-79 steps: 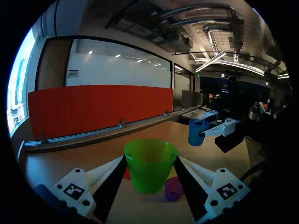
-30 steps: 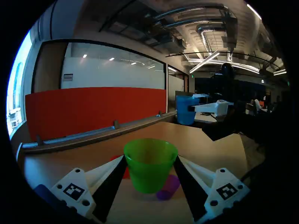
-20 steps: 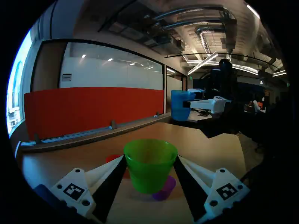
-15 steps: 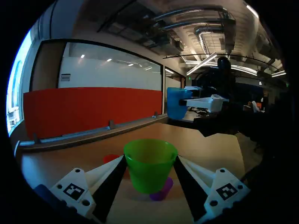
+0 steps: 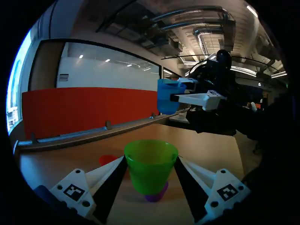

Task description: Pour water

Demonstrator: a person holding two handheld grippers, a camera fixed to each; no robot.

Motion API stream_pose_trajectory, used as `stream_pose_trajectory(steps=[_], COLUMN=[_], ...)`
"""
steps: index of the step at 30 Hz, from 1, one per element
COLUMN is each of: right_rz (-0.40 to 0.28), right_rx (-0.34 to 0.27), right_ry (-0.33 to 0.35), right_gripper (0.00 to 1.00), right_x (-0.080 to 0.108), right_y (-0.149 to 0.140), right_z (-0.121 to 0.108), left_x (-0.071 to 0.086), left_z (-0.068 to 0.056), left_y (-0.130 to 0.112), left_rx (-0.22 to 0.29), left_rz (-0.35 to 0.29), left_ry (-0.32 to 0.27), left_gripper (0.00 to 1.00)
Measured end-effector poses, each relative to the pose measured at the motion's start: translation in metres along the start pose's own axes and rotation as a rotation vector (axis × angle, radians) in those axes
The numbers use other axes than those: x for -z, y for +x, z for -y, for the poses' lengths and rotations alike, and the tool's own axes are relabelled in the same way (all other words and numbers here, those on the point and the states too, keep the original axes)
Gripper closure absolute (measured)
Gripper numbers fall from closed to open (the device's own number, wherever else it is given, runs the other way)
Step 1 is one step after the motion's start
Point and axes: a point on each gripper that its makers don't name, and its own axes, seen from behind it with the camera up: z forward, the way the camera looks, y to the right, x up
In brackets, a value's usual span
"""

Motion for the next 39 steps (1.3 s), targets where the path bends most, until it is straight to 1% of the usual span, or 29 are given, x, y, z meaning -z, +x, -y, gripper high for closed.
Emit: stream_pose_trajectory(steps=[9,16,24,39], right_rz=[-0.006,-0.013,-0.018,-0.003], right_rx=[0.082,0.167,0.236,0.372], right_ry=[0.015,0.023,0.046,0.051], right_gripper=[0.11,0.1,0.11,0.11], right_x=[-0.01,-0.017,-0.024,-0.038], right_y=[0.009,0.018,0.023,0.027], right_z=[0.003,0.008,0.015,0.012], left_x=[-0.004,-0.007,-0.009,-0.012], left_z=[-0.007,-0.014,-0.023,-0.033], left_y=[0.0,-0.001,0.002,0.006], left_rx=[0.004,-0.001,-0.008,-0.003], left_rz=[-0.011,-0.011,-0.018,-0.029], left_ry=[-0.02,-0.039,-0.062,-0.088], left_gripper=[0.14,0.14,0.14,0.14])
